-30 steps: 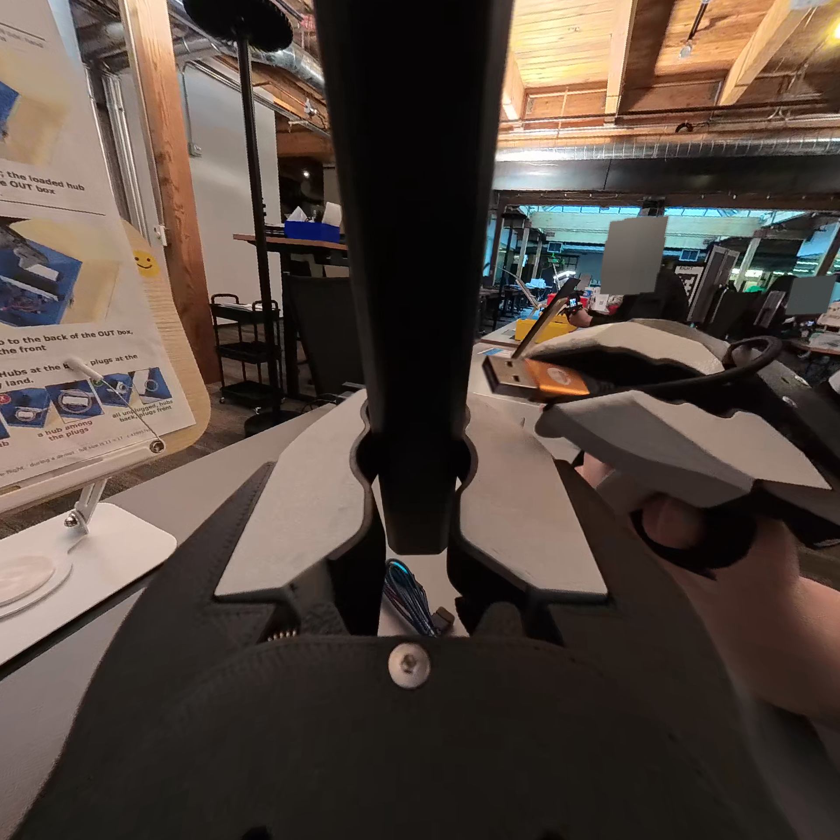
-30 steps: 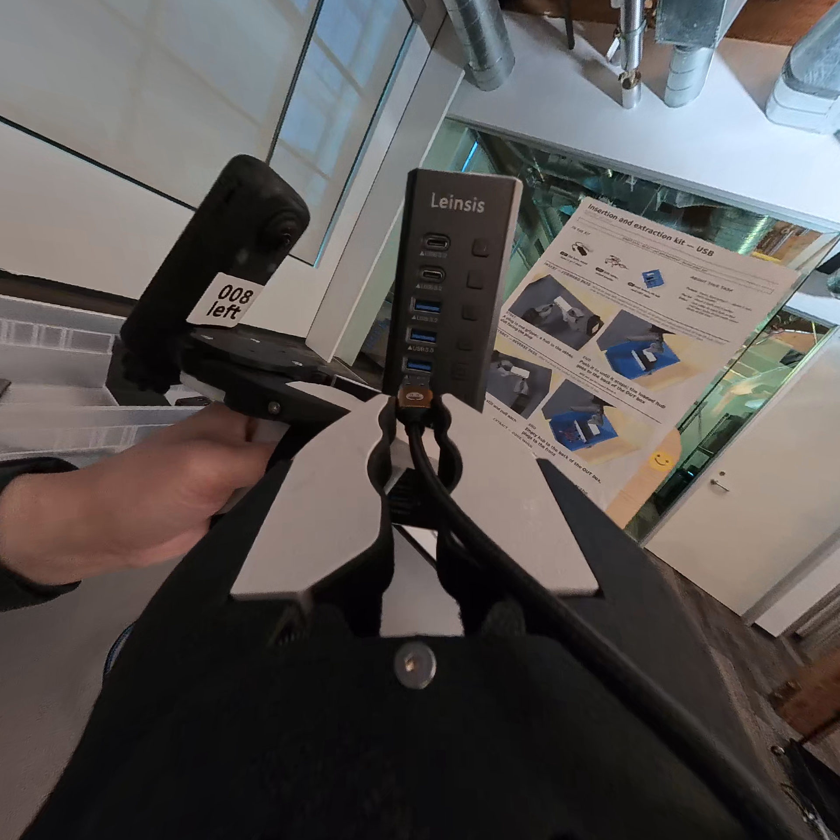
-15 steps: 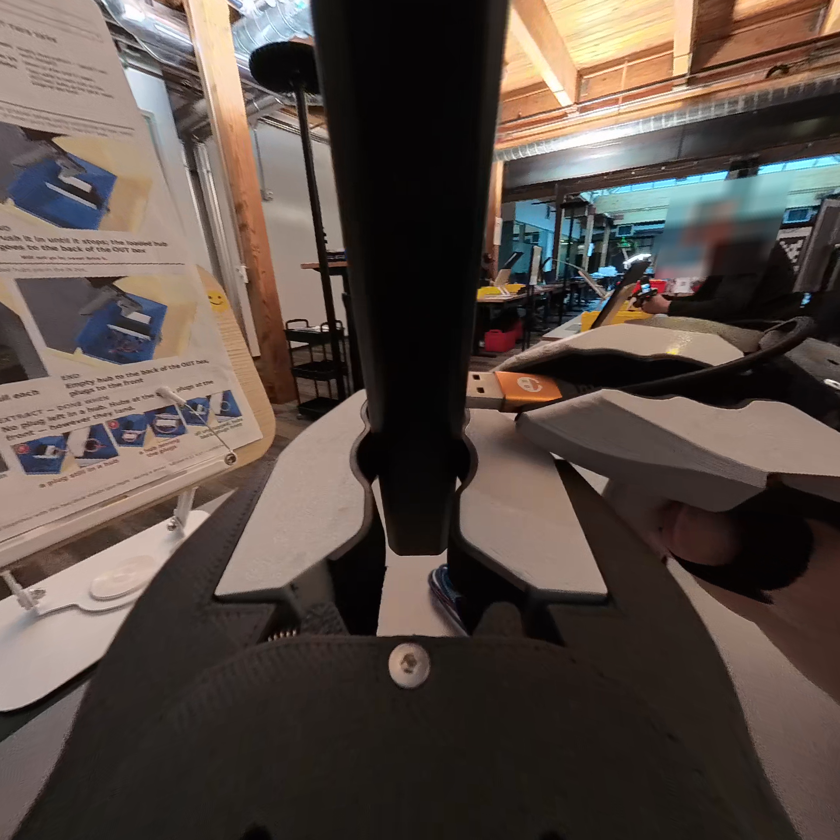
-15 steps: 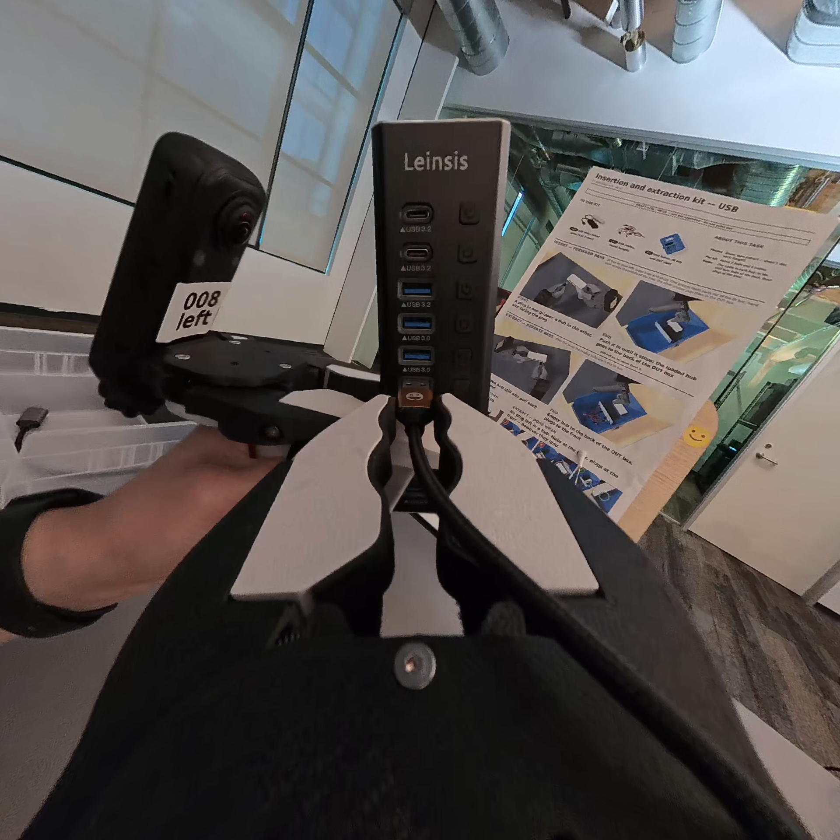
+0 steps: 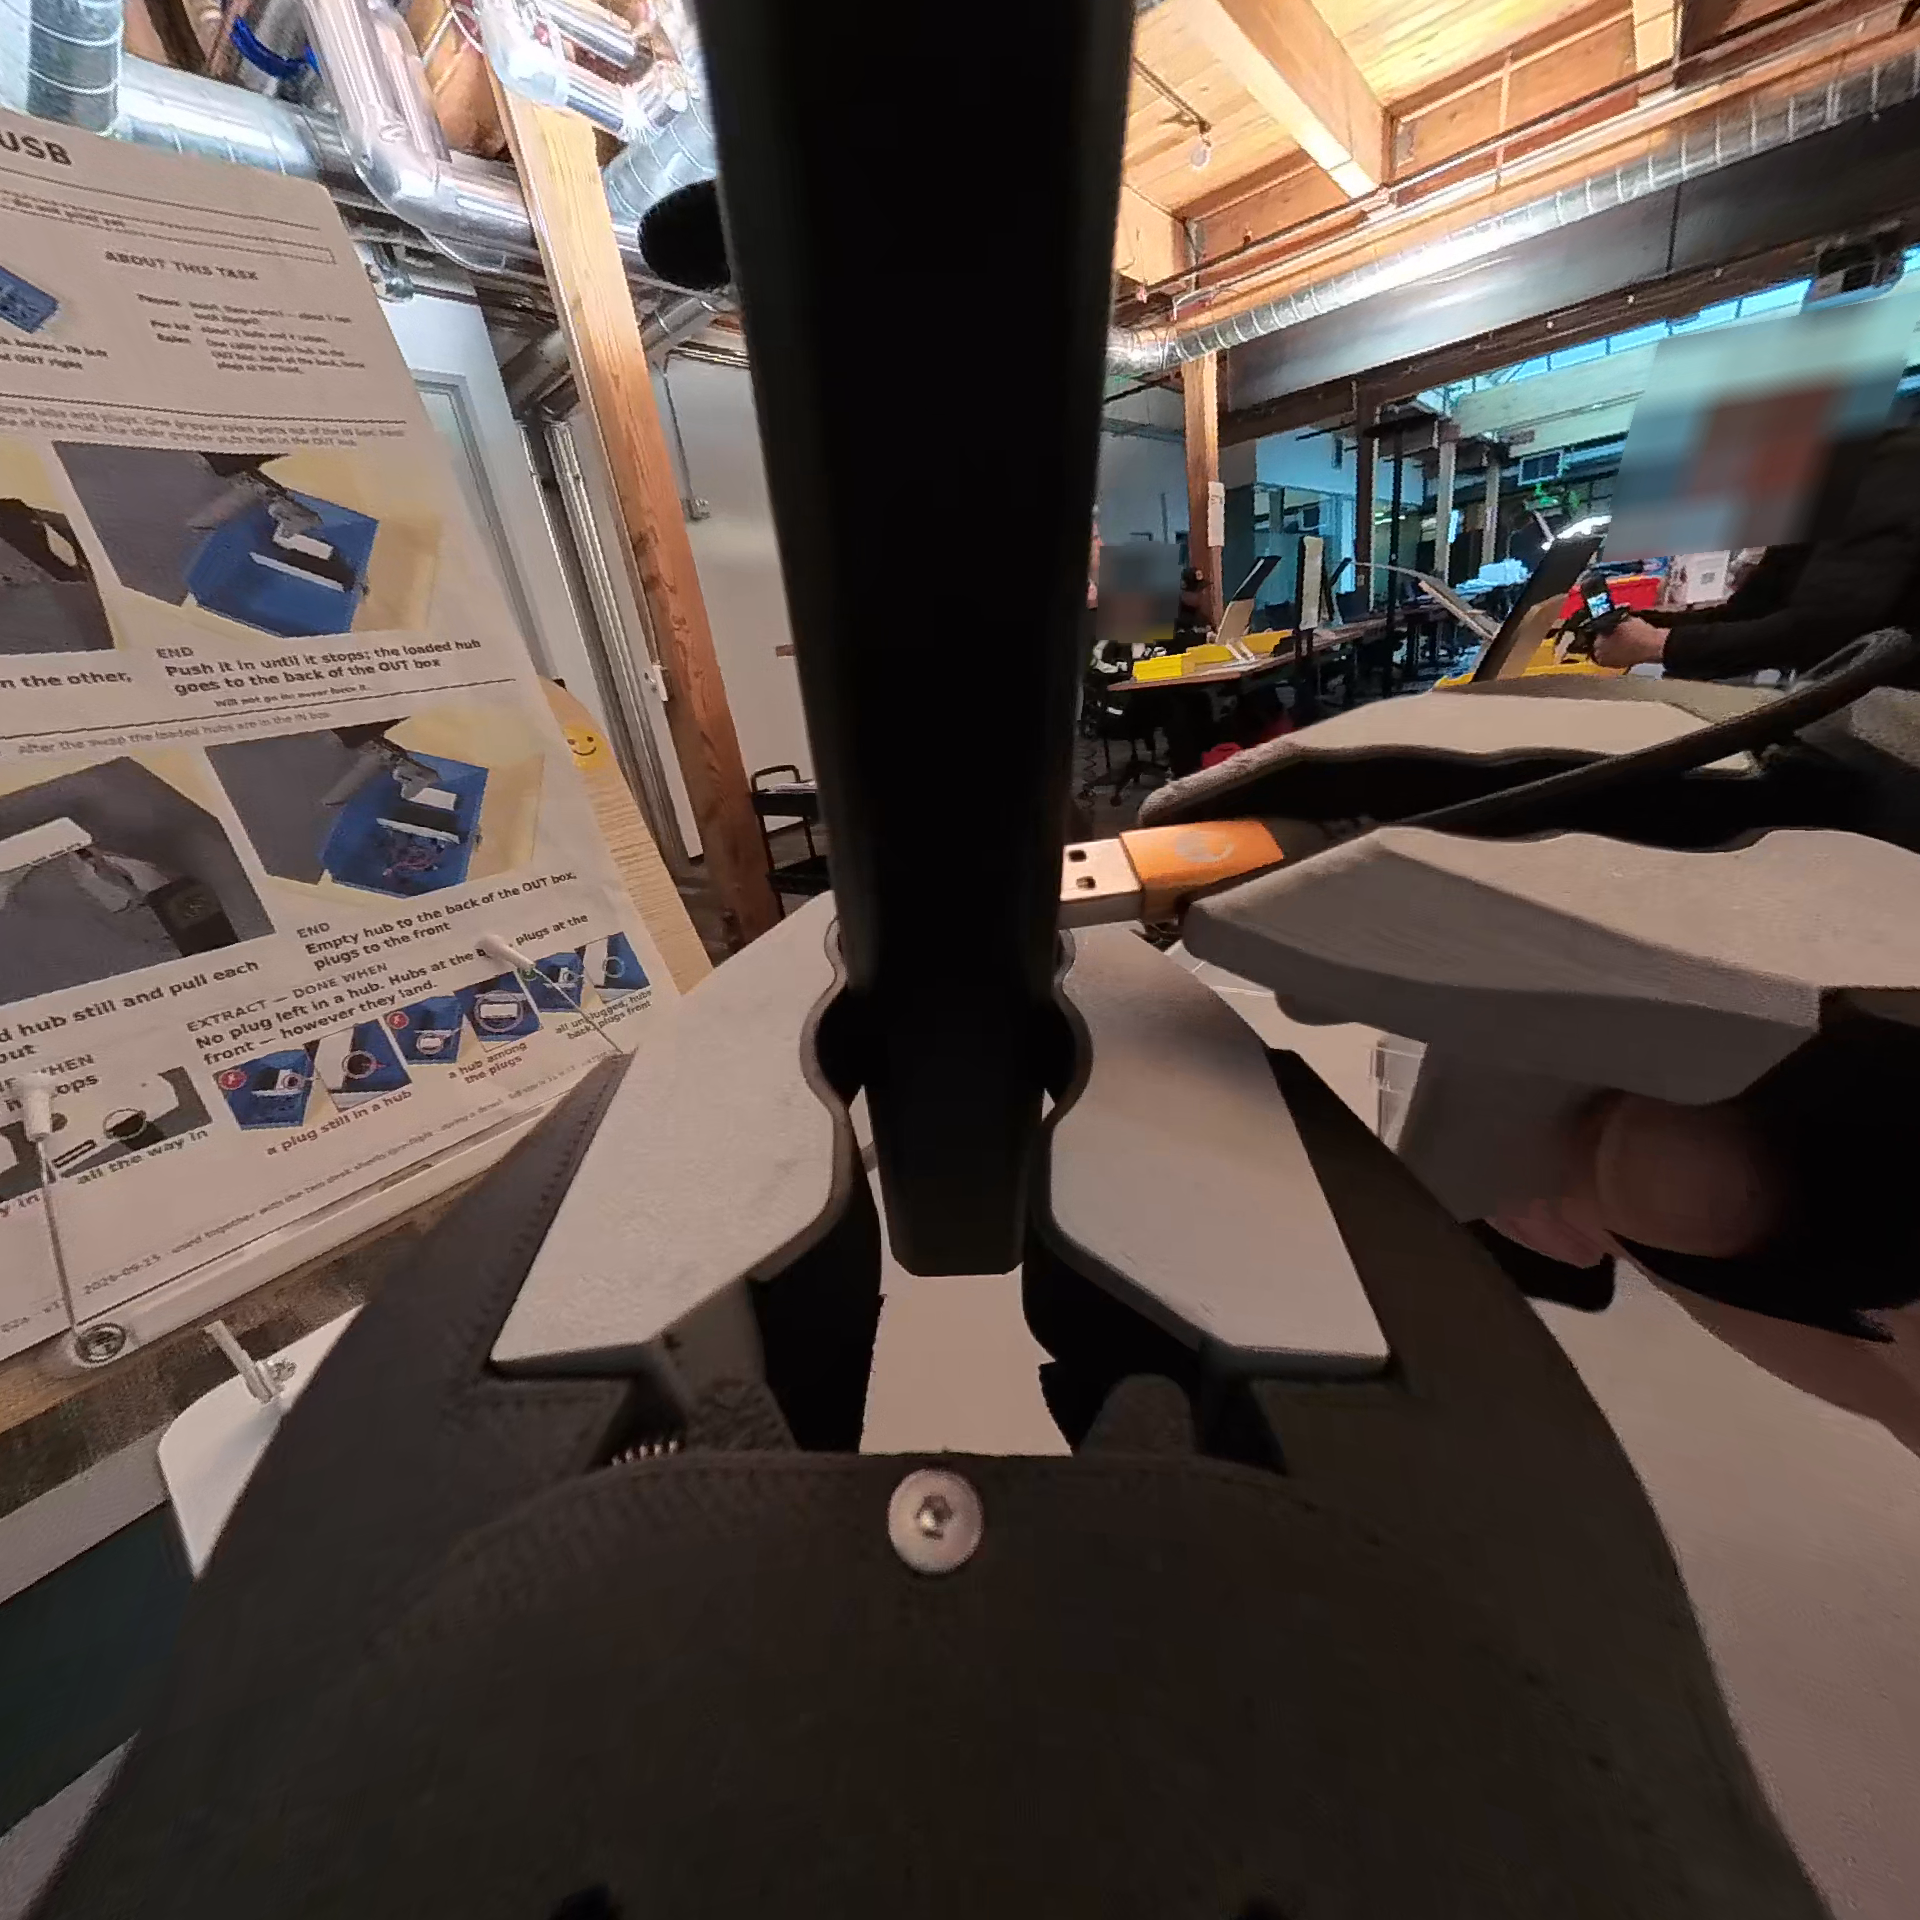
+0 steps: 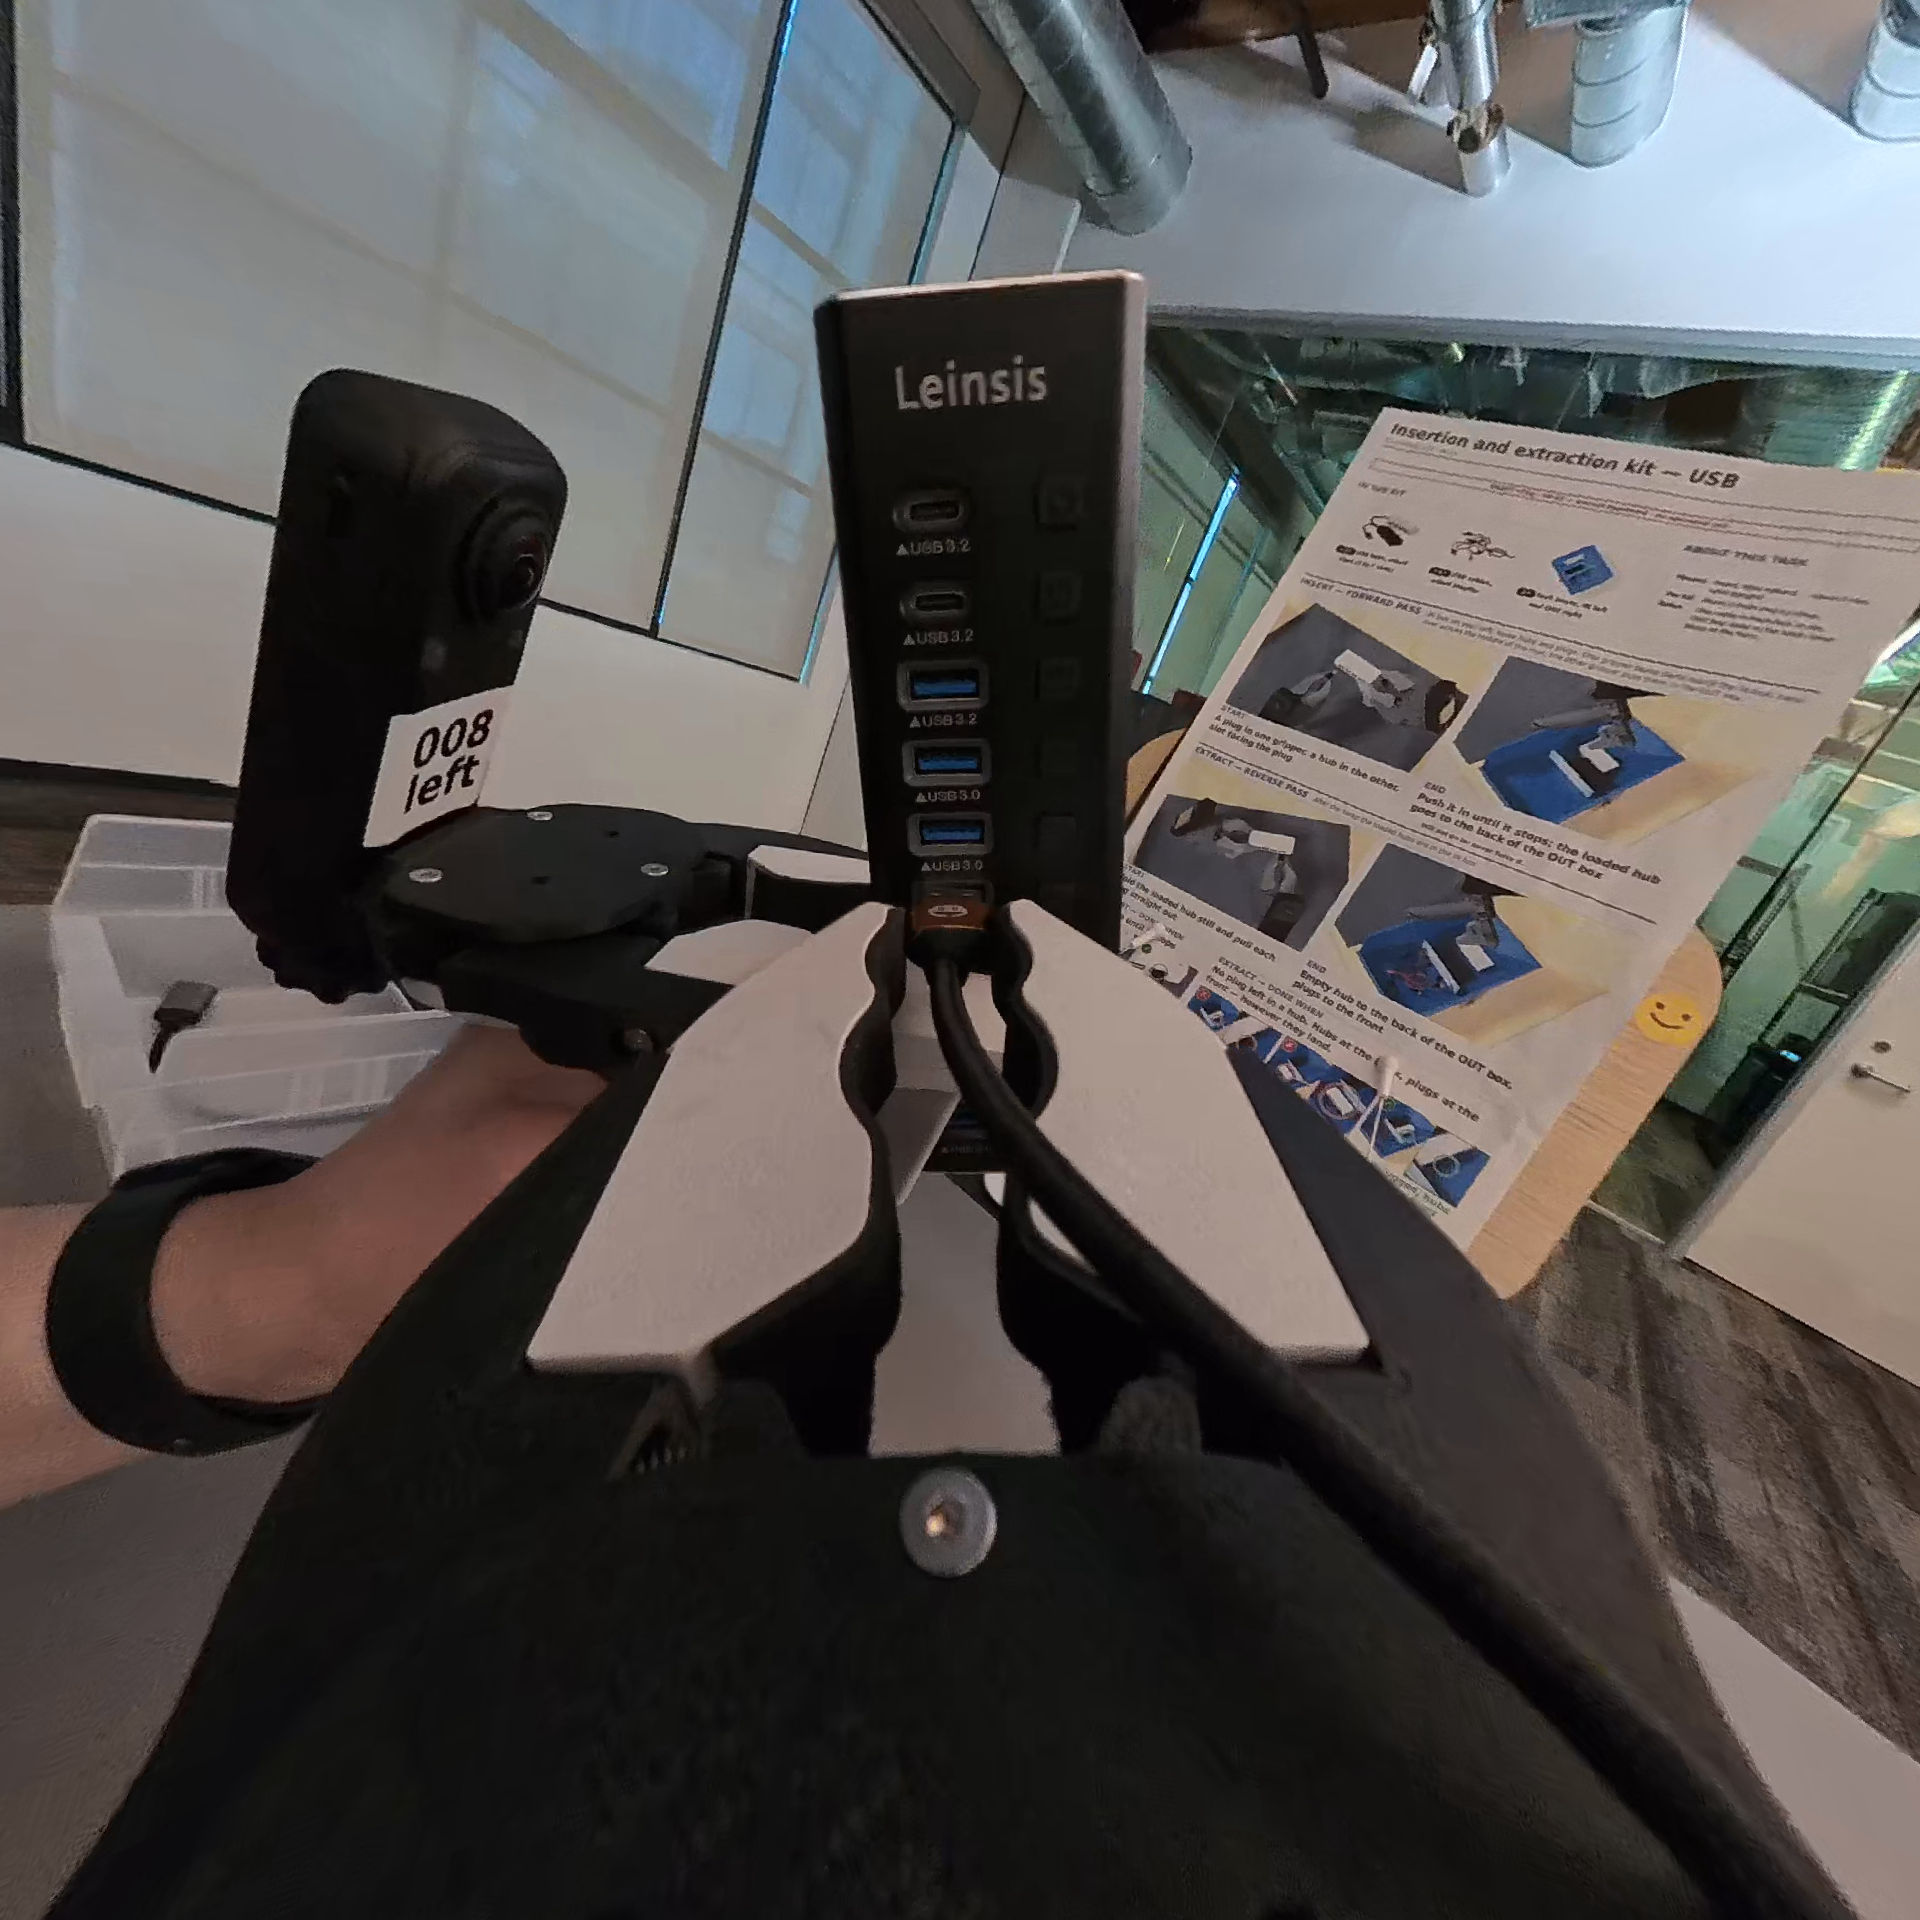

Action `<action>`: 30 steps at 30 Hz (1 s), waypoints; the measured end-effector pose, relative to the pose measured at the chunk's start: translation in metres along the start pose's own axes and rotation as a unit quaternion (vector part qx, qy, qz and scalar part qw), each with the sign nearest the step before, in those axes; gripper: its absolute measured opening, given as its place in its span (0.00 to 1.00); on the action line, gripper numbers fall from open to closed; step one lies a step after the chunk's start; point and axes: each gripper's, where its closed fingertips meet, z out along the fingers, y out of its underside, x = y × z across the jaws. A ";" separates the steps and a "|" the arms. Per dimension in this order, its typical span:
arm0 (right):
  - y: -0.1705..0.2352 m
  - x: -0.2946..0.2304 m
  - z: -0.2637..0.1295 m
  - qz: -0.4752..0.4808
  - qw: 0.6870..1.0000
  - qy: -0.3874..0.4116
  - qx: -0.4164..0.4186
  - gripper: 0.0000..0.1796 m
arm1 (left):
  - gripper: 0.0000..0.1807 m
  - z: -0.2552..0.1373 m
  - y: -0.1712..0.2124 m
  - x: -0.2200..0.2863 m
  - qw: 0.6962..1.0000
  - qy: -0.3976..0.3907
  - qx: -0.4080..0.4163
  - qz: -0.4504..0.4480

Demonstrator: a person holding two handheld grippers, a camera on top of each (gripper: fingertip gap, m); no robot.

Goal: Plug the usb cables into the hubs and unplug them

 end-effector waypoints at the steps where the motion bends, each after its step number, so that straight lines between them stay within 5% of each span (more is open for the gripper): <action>1: 0.000 0.000 0.000 -0.014 1.000 -0.003 -0.002 0.09 | 0.16 0.000 0.000 0.000 1.000 0.001 0.001 0.000; 10: -0.006 -0.002 -0.004 -0.123 0.992 -0.010 0.010 0.09 | 0.16 0.000 -0.007 0.009 0.998 0.042 0.022 -0.036; 19: -0.007 -0.003 -0.003 -0.030 0.999 -0.019 0.032 0.09 | 0.16 -0.001 -0.008 0.009 0.997 0.046 0.032 -0.049; 30: -0.004 -0.003 -0.002 -0.091 0.995 0.036 0.024 0.09 | 0.16 -0.001 -0.007 0.006 0.999 0.027 0.030 -0.032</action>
